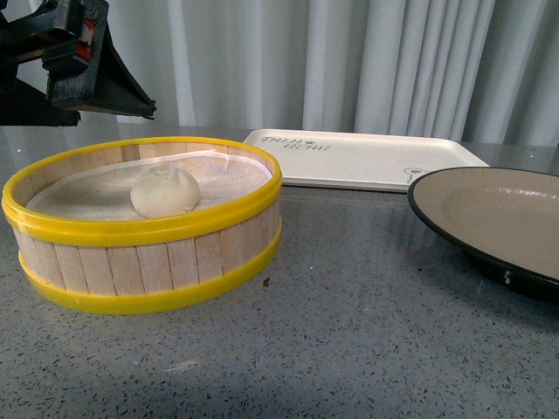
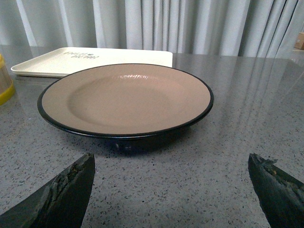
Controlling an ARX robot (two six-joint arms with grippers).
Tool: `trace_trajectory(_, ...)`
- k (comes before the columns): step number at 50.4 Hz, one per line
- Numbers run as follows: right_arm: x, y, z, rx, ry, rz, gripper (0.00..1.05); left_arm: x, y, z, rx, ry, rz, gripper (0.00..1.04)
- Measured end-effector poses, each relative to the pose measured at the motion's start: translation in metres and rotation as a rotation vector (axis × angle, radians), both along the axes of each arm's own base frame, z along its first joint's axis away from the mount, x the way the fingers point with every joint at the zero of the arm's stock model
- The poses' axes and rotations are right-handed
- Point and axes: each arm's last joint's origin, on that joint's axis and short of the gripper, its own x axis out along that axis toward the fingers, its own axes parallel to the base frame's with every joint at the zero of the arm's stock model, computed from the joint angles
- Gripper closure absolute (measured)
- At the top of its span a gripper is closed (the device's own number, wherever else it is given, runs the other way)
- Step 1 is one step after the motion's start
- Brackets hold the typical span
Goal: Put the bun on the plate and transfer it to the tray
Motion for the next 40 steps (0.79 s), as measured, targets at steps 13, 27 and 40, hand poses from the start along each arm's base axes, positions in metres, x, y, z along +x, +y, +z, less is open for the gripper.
trace_trajectory(13,0.000,0.000,0.000,0.000,0.000,0.000,0.08,-0.002,-0.011,0.000,0.011,0.002,-0.024,0.07)
trace_trajectory(27,0.000,0.000,0.000,0.000,0.000,0.000,0.08,-0.005,-0.031,-0.010,0.089,-0.028,-0.022,0.07)
trace_trajectory(40,0.000,0.000,0.000,0.000,0.000,0.000,0.08,-0.003,-0.046,-0.022,0.123,-0.006,-0.043,0.07)
